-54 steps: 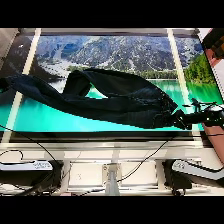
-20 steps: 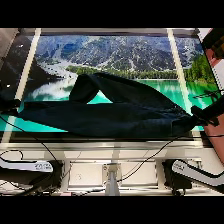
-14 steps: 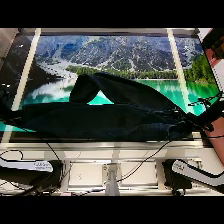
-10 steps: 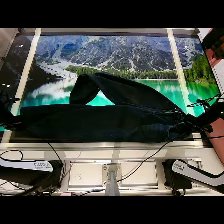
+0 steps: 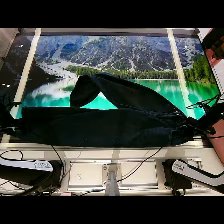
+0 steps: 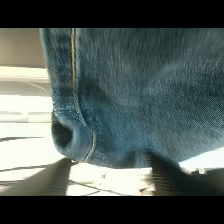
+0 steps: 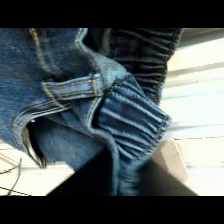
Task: Fold the clothes and pants, and hang the long-sleeved shirts on hangers.
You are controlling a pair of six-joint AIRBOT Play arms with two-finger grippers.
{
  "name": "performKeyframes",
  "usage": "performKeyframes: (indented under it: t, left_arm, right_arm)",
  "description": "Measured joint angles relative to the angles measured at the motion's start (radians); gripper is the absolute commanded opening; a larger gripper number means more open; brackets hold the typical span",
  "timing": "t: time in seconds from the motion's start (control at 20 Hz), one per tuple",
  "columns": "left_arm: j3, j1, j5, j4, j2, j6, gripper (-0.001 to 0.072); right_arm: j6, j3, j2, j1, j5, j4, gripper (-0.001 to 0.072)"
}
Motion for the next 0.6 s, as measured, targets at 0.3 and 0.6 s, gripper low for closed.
performKeyframes:
  t: [0.3,0.6]
  left_arm:
    - [0.023,0.0,0.042,0.001,-0.001,0.0,0.0573]
    - [0.161,-0.01,0.1,-0.015,-0.001,-0.022,0.0476]
  right_arm:
    - [-0.001,0.0,0.0,0.0,0.011,-0.001,0.0559]
    - [0.0,0.011,0.0,0.0,0.016,0.0,0.0558]
